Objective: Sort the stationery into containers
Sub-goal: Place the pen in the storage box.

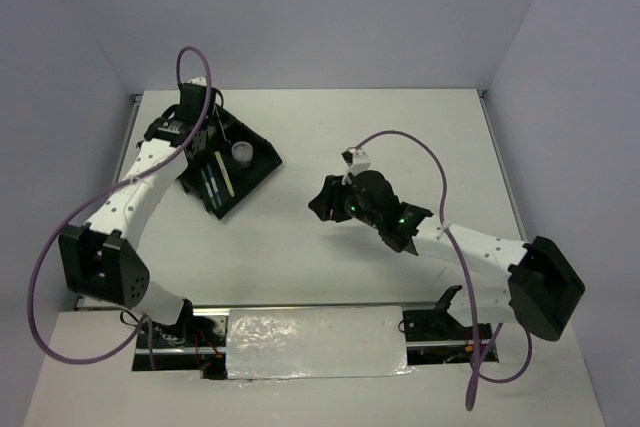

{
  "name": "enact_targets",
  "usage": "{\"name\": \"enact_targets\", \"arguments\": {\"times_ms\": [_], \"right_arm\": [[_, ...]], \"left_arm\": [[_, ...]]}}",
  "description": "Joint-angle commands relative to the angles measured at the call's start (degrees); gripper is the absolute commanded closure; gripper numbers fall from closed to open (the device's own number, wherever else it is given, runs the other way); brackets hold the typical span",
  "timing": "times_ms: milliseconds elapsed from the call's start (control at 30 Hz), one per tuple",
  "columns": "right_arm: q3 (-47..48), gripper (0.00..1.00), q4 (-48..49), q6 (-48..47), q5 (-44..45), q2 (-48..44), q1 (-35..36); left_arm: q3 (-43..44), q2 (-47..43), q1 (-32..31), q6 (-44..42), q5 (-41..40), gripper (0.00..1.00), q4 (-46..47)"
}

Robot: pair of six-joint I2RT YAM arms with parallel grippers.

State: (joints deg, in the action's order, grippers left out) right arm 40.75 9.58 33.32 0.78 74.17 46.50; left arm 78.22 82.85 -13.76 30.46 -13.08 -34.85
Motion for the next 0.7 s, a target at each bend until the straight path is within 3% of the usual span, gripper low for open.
{"name": "enact_targets", "arguments": {"times_ms": [0, 167, 333, 600, 667], "right_arm": [[-1.0, 0.45, -6.8, -4.3, 6.6, -6.6, -0.1], [-4.1, 0.45, -9.5, -6.5, 6.4, -15.3, -0.2], [-5.7, 0.45, -12.8, -7.7, 5.6, -22.7, -0.1], [-4.0, 0.45, -19.6, -6.3, 6.3, -31.5, -0.1], [-3.3, 0.44, -20.5, -6.3, 5.6, -32.9, -0.1]], "left_arm": [[5.5, 6.4, 3.3, -4.3, -12.8, 1.00, -7.3], [12.0, 13.5, 4.3, -7.6, -15.7, 1.00, -6.5], [10.7, 16.1, 6.3, -7.4, -12.8, 0.99, -1.9], [5.7, 15.2, 9.1, -7.0, -8.4, 0.76, 3.6], [6.0, 15.8, 9.4, -6.4, -7.3, 0.60, 3.2]]}}
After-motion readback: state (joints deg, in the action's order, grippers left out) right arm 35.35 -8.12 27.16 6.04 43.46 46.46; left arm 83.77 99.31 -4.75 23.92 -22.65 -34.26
